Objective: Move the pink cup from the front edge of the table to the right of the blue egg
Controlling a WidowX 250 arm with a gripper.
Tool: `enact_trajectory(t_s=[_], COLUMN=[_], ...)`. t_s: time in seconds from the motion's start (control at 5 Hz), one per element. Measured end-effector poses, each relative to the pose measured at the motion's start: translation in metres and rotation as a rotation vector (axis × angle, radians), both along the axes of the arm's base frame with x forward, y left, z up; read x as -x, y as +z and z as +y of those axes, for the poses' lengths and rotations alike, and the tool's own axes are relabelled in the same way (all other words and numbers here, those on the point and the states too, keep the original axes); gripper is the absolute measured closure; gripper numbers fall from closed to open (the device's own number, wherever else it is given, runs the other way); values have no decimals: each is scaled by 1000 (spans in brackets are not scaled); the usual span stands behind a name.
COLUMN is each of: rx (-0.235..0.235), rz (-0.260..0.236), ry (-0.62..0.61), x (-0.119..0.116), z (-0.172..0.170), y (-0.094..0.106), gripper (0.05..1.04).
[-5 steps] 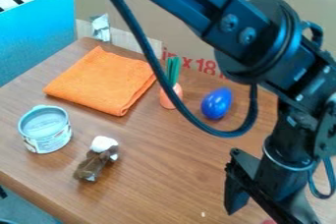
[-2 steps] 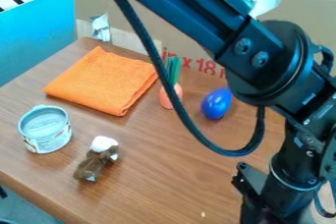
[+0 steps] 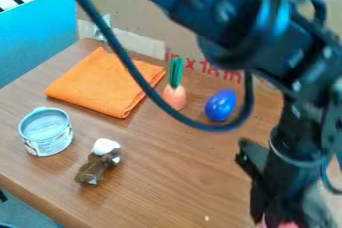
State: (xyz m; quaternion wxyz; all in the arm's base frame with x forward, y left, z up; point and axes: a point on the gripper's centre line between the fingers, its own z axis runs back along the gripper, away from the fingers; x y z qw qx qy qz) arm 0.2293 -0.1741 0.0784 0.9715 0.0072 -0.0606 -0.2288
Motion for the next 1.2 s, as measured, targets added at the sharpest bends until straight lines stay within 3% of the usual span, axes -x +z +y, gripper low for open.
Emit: enact_trajectory(t_s=[0.2, 0.4, 0.8, 1.2], rx=[36, 72, 67, 75], rz=[-24, -50, -14, 18], ry=[46, 89, 166, 224], x=[-18, -52, -121, -160], z=[18, 27, 34, 40], y=[16, 34, 27, 13], gripper=[977, 977, 977, 977])
